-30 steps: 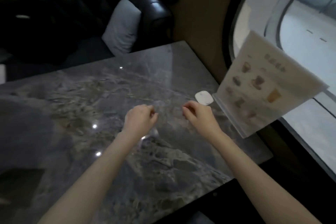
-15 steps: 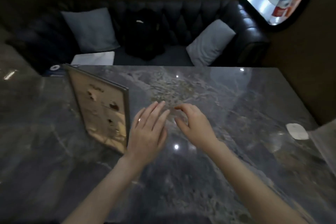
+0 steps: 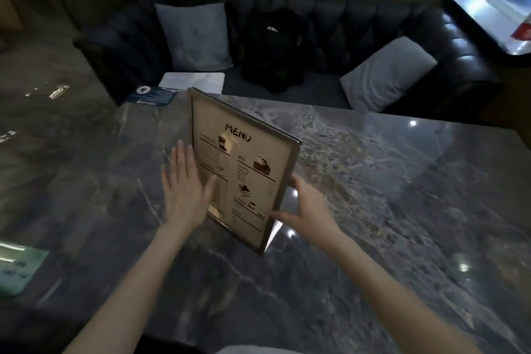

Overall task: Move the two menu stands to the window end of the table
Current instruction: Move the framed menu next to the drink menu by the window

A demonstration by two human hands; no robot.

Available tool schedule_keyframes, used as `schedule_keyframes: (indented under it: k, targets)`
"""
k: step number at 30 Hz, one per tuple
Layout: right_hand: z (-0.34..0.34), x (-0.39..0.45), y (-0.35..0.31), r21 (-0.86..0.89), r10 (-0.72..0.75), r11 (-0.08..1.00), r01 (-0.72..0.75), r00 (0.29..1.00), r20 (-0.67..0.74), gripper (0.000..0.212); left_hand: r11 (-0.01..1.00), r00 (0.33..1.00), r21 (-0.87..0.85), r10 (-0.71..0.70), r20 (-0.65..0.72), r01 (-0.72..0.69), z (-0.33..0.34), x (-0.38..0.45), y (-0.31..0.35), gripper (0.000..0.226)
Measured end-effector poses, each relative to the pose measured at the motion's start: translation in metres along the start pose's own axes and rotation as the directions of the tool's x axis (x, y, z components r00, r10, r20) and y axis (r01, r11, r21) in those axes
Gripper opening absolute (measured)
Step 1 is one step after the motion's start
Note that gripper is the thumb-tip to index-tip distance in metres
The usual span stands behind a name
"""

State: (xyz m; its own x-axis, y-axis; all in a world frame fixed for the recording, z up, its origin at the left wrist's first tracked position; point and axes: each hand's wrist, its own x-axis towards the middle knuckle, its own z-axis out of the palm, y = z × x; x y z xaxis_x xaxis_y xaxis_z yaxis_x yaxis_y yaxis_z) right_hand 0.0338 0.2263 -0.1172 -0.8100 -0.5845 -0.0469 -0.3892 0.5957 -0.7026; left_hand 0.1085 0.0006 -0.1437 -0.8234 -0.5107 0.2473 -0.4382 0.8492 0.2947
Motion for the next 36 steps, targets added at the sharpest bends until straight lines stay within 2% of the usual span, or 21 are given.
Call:
schedule_keyframes:
  k: [3,6,8,10,13,15,18,19,27,32,34,36]
  targets:
    - [0.008,0.005,0.006,0.094,0.059,0.993,-0.068,0.993,0.098,0.075,0.944,0.983,-0.292,-0.118,0.138,0.155,0.012,0.019,-0.014,0.071]
    - [0.013,0.007,0.011,0.165,0.058,0.982,-0.088,0.983,0.174,0.057,0.76,0.961,-0.596,-0.143,0.235,0.258,0.016,0.03,-0.017,0.057]
    - [0.016,0.008,0.012,0.178,0.035,0.982,-0.071,0.98,0.196,0.044,0.59,0.946,-0.74,-0.175,0.272,0.322,0.019,0.034,-0.017,0.044]
    - [0.019,0.009,0.011,0.179,0.017,0.982,-0.057,0.976,0.215,0.036,0.483,0.936,-0.802,-0.214,0.281,0.351,0.025,0.039,-0.02,0.042]
    - [0.024,0.01,0.009,0.207,0.021,0.976,-0.066,0.977,0.212,0.028,0.389,0.934,-0.85,-0.203,0.295,0.354,0.032,0.042,-0.03,0.049]
    - [0.025,0.011,0.009,0.241,0.031,0.967,-0.079,0.98,0.197,0.024,0.326,0.918,-0.861,-0.207,0.338,0.391,0.033,0.044,-0.034,0.046]
    - [0.025,0.013,0.008,0.254,0.027,0.964,-0.077,0.98,0.196,0.024,0.095,0.871,-0.876,-0.201,0.449,0.473,0.035,0.051,-0.037,0.05]
    - [0.024,0.013,0.008,0.257,0.027,0.963,-0.078,0.98,0.197,0.025,0.049,0.861,-0.872,-0.194,0.471,0.488,0.036,0.053,-0.038,0.054]
    - [0.022,0.016,0.009,0.224,0.004,0.974,-0.04,0.987,0.162,0.027,-0.034,0.845,-0.869,-0.219,0.488,0.493,0.034,0.054,-0.033,0.058]
    - [0.01,0.013,0.013,0.269,0.024,0.961,-0.067,0.987,0.158,0.028,-0.054,0.809,-0.846,-0.266,0.524,0.53,0.03,0.059,-0.012,0.064]
    - [0.0,0.009,0.016,0.274,0.046,0.958,-0.086,0.988,0.15,0.029,-0.061,0.794,-0.843,-0.308,0.525,0.534,0.029,0.061,0.003,0.057]
    - [-0.013,0.003,0.018,0.281,0.066,0.954,-0.102,0.989,0.133,0.028,-0.059,0.779,-0.846,-0.361,0.513,0.529,0.027,0.063,0.019,0.04]
